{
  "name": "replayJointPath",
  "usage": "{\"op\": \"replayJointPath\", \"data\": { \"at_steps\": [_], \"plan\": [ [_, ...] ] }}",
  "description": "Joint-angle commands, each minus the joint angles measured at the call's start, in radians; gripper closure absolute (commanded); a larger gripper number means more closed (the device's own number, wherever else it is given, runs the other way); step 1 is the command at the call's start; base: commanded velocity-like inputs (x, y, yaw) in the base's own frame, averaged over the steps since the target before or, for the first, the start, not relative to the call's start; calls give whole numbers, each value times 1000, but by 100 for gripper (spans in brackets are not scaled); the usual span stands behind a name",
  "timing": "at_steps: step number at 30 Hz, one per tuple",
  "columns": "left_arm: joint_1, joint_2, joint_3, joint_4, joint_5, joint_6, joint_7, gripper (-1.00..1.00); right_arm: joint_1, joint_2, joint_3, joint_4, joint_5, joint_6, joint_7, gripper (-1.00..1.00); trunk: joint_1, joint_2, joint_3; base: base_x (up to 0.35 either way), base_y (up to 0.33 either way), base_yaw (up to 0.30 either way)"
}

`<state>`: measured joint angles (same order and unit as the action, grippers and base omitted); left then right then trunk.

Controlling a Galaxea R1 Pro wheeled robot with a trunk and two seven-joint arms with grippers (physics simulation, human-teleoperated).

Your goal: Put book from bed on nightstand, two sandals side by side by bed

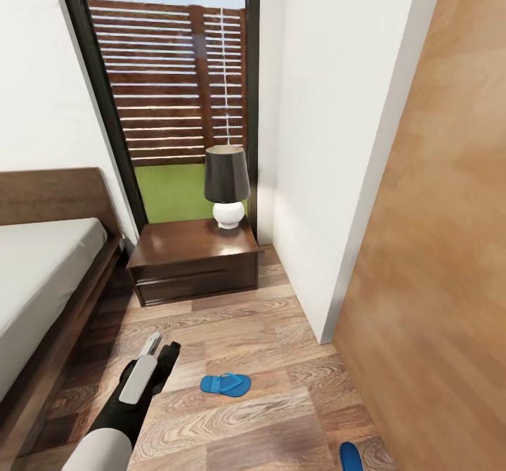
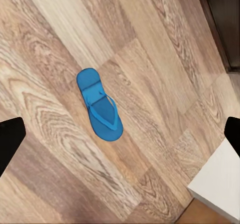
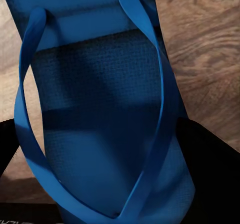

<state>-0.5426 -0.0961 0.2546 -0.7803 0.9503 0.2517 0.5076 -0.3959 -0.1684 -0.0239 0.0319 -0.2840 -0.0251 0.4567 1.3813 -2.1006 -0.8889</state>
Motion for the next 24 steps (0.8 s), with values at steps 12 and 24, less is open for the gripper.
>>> {"op": "replayJointPath", "data": {
  "at_steps": [12,24],
  "plan": [
    [0,10,-13,-2,5,4,3,-100,-1,0,-2,3,-4,-2,5,100,0,0,-1,183,0,0],
    [0,11,-14,-2,5,4,5,-100,-1,0,-2,3,-4,-2,5,100,0,0,-1,200,0,0]
  ]
}}
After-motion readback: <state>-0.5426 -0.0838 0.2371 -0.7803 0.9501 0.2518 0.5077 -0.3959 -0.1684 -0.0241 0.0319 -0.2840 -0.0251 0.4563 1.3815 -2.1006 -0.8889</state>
